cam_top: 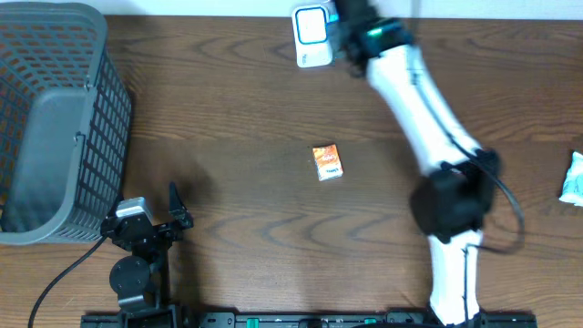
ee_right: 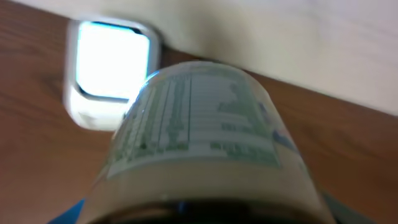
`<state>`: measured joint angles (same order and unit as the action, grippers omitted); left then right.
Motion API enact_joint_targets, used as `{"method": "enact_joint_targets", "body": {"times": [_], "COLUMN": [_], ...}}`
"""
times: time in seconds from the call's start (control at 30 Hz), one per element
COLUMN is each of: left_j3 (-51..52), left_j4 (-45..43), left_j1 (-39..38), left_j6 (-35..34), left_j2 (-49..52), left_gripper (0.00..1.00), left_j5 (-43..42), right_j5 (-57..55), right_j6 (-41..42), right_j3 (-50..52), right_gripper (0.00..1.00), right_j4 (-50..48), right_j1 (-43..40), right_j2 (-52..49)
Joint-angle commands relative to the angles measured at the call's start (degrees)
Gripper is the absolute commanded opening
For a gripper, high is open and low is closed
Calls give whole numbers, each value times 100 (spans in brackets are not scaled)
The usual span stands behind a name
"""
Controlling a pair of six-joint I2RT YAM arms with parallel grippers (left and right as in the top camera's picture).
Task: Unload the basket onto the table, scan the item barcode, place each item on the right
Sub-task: 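Set the jar down at the right edge and release it, then reach the right gripper to the small orange box and grasp it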
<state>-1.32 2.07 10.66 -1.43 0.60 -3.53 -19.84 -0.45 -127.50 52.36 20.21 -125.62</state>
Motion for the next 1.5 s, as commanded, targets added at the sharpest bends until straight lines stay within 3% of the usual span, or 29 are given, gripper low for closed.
{"method": "enact_joint_targets", "body": {"times": [0.0, 0.1, 0.2, 0.33, 0.5, 0.77, 0.83, 0.93, 1.03, 1.27, 1.47], "left_j3": [109, 109, 109, 109, 109, 109, 109, 109, 109, 109, 109], "left_j4": [166, 166, 166, 166, 164, 166, 166, 166, 166, 166, 166], "left_j1": [-24, -24, -24, -24, -24, -24, -24, -24, -24, -24, -24], "left_j6": [33, 33, 33, 33, 33, 33, 33, 33, 33, 35, 33], "left_j2": [-37, -37, -37, -37, -37, -37, -37, -37, -37, -37, -37], "left_gripper": [98, 98, 98, 98, 98, 98, 98, 98, 98, 98, 98], "left_j5": [-33, -31, -33, -31, -33, -31, -33, -31, -31, -33, -31], "right_j5": [-297, -74, 269, 748, 1495, 2107, 2092, 2079, 2081, 2706, 3185], "right_j6": [457, 1257, 1482, 1480, 1482, 1727, 1860, 1891, 1888, 2081, 2072], "right_j3": [-63, -50, 90, 459, 1185, 2564, 2861, 3064, 2839, 1405, 933], "right_gripper": [51, 50, 52, 60, 59, 60, 63, 85, 99, 99, 99], "right_j4": [1047, 2538, 2973, 2802, 2177, 1202, 1025, 885, 1036, 2321, 2785], "right_j1": [-675, -1495, -2221, -3211, -4376, -5427, -5549, -5648, -5674, -5375, -4304], "right_j2": [479, 474, 407, 376, 376, 374, 374, 376, 461, 852, 1419]}}
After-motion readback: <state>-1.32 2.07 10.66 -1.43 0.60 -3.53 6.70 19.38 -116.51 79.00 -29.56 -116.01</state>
